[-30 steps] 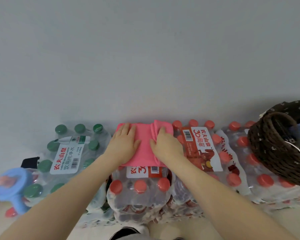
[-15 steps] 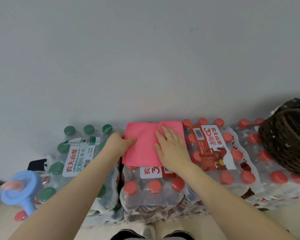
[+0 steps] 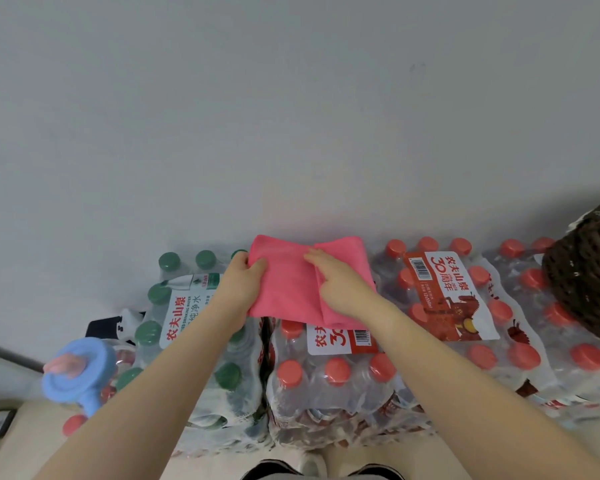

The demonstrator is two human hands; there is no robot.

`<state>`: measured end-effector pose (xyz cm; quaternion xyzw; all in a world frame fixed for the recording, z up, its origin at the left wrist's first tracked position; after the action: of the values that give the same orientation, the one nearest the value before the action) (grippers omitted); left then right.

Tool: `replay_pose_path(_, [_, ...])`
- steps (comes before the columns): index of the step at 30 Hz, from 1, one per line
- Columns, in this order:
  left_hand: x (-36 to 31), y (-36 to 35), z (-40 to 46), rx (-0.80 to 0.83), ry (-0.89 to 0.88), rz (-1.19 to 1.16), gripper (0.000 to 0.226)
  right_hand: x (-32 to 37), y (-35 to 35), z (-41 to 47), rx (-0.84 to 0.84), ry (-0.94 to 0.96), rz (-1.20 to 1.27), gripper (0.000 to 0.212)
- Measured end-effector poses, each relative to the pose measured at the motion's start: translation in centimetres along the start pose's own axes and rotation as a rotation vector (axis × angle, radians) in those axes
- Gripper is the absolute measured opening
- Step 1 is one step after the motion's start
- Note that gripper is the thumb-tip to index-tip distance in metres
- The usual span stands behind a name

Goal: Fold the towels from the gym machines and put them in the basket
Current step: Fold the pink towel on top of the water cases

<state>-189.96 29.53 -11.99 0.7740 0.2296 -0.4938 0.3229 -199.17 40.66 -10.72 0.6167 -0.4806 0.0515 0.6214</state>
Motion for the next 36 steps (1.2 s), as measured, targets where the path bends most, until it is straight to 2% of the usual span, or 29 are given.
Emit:
replay_pose_path(2, [-0.1,0.2,-0.1,-0.018,-0.006,-0.042,0.015,0.1,1.0,0.0,-0.01,0.033,0.04,0.069])
replay_pose_path(5, [-0.1,0.6,-0.2,-0.052,0.01,-0.072,0.017,-0.3,2.6,-0.7,-0.026,0.064,-0.018,0.062])
replay_pose_path(9, [-0.4,0.1,-0.9,-0.025,0.031,-0.176,0.018,-1.2,2.8,-1.4,-0.134,0.089,-0.374,0.047])
replay_pose_path(12, [-1.3,-0.8,-1.2,0.014,0.008,-0.205,0.018,-1.5,0.8,-1.3,-0.063,0.137,-0.58,0.069])
replay_pose_path(16, [-3.5,-3.6,-1.8,0.113,-0.057,-0.193,0.018,-2.2,1.3,-1.1,-0.029,0.098,-0.716,0.06])
replay_pose_path(18, [-4.4,-5.7,-2.1,0.197,-0.1,-0.115,0.013,-2.3,1.3,-1.0,0.024,0.073,-0.647,0.073])
replay_pose_path(20, [-4.7,-7.6,-2.3,0.254,-0.145,0.03,0.014,-2.2,1.2,-1.1,0.084,0.085,-0.39,0.078])
replay_pose_path(22, [-4.8,-9.0,-2.6,0.281,-0.189,0.148,0.013,-1.8,1.7,-1.4,0.101,0.155,0.03,0.063])
replay_pose_path(24, [-4.9,-9.7,-2.6,0.277,-0.209,0.199,0.013,-3.3,3.5,-1.9,0.036,0.026,0.496,0.051])
replay_pose_path(26, [-4.4,-10.5,-2.8,0.319,-0.168,0.187,0.018,-5.4,4.8,-2.3,-0.094,-0.098,0.776,0.04])
replay_pose_path(28, [-3.9,-11.2,-2.8,0.38,-0.131,0.18,0.028,-6.4,5.4,-2.5,-0.177,-0.177,0.762,0.029])
replay_pose_path(30, [-4.0,-11.6,-2.8,0.422,-0.176,0.258,0.031,-6.2,5.0,-2.4,-0.192,-0.2,0.66,0.033])
replay_pose_path(31, [-4.4,-11.6,-2.9,0.431,-0.232,0.338,0.031,-6.1,5.0,-2.4,-0.219,-0.191,0.627,0.035])
replay_pose_path(34, [-5.7,-11.5,-3.2,0.403,-0.466,0.664,0.025,-5.9,4.5,-2.0,-0.257,-0.126,0.416,0.067])
replay_pose_path(36, [-5.9,-11.7,-3.4,0.363,-0.613,0.866,0.04,-5.5,3.7,-1.8,-0.194,-0.069,0.275,0.068])
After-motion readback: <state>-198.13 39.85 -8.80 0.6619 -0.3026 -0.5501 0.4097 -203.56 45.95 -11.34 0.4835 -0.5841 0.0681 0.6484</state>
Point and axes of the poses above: each hand's wrist, its own z-axis towards the middle knuckle, its own y-axis out of the back of the hand, x = y × z, the point moved 10 cm from there along z, towards the middle knuckle, and after that the axes turned 2 degrees about -y, right-handed, at the moved point
